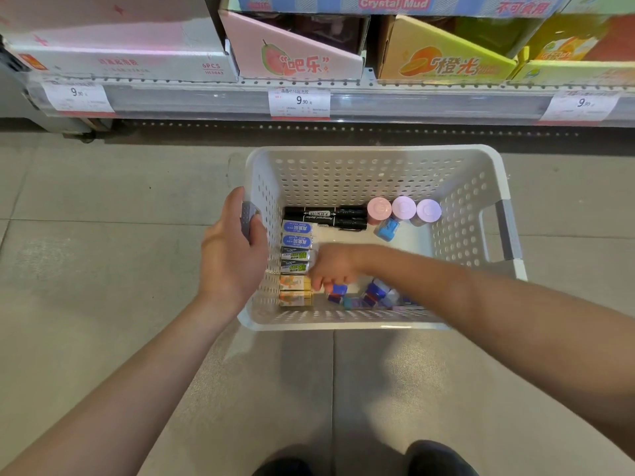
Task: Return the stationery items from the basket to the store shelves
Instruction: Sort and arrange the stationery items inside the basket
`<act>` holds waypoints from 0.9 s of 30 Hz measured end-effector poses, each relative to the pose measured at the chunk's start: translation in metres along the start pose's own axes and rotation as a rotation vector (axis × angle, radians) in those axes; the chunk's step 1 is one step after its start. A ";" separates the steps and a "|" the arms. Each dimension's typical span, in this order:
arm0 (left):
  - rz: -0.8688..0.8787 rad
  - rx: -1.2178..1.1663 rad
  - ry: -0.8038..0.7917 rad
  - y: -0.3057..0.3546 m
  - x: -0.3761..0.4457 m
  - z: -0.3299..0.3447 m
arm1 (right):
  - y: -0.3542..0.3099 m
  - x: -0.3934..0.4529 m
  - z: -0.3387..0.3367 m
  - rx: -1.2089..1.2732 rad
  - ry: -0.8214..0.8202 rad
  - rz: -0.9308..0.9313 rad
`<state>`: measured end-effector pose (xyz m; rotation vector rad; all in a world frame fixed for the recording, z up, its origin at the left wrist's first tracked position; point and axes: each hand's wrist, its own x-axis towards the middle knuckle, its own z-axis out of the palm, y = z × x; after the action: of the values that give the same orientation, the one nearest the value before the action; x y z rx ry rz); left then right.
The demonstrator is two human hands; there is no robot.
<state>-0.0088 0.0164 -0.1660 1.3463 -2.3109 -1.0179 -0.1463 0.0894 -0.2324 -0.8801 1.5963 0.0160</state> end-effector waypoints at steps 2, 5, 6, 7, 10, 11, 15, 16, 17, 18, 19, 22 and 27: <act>0.001 0.010 -0.003 0.000 0.000 0.000 | 0.006 -0.012 -0.025 -0.062 0.219 -0.060; 0.010 0.021 -0.001 0.002 -0.001 -0.001 | 0.020 -0.021 -0.035 -0.332 0.400 -0.160; 0.012 0.021 0.000 0.003 -0.001 -0.001 | 0.024 -0.023 -0.030 -0.424 0.348 -0.186; 0.014 0.023 0.002 0.003 -0.001 -0.001 | 0.028 -0.023 -0.023 -0.499 0.275 -0.207; 0.023 0.036 0.001 0.004 -0.001 -0.001 | 0.035 -0.018 -0.002 -0.697 0.171 -0.307; 0.028 0.041 0.002 0.004 -0.001 0.000 | 0.035 -0.016 0.004 -0.790 0.191 -0.353; 0.030 0.048 0.004 0.003 0.000 0.000 | 0.029 -0.011 0.019 -1.082 0.287 -0.488; 0.031 0.047 0.002 0.003 -0.001 0.000 | 0.027 -0.012 0.018 -1.067 0.261 -0.482; 0.034 0.046 -0.002 0.003 -0.001 0.000 | 0.027 -0.013 0.016 -1.038 0.224 -0.470; 0.039 0.048 -0.007 0.004 -0.001 0.000 | 0.027 -0.015 0.012 -0.993 0.208 -0.469; 0.043 0.050 -0.009 0.004 -0.001 0.000 | 0.027 -0.017 0.009 -0.927 0.223 -0.477; 0.045 0.060 -0.002 0.003 -0.001 -0.001 | 0.031 -0.023 -0.004 -0.399 0.326 -0.459; 0.037 0.062 0.000 0.003 -0.001 -0.001 | 0.040 -0.041 -0.018 0.362 0.197 -0.365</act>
<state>-0.0099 0.0178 -0.1634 1.3212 -2.3770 -0.9427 -0.1842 0.1304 -0.2113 -0.8914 1.5309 -0.6148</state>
